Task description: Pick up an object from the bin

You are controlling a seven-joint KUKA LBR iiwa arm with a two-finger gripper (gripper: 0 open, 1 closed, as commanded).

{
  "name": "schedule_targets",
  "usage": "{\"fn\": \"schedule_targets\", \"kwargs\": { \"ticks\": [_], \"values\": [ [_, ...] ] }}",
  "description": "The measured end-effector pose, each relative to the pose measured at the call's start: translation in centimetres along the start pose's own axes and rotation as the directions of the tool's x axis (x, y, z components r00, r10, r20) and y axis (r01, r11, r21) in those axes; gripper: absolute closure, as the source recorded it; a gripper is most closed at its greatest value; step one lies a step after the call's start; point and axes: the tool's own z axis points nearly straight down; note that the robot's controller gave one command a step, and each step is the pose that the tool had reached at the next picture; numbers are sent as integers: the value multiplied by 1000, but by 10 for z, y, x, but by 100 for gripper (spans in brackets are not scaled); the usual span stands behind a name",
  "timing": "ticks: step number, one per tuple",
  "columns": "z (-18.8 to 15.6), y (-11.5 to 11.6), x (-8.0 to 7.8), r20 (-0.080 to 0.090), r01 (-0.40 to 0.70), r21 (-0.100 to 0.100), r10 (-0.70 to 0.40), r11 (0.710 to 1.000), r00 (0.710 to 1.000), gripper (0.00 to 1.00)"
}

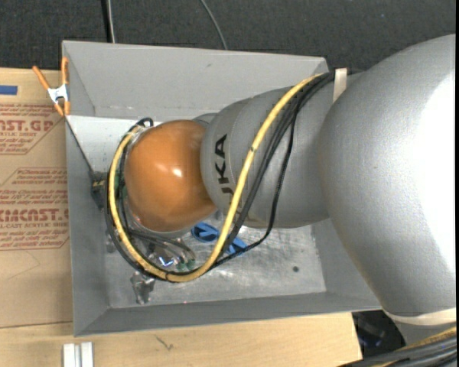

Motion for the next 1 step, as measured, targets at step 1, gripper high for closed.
{"fn": "schedule_targets", "kwargs": {
  "ticks": [1],
  "values": [
    [-56, -88, -16, 2, -326, 8, 326, 945, 945, 0]
  ]
}}
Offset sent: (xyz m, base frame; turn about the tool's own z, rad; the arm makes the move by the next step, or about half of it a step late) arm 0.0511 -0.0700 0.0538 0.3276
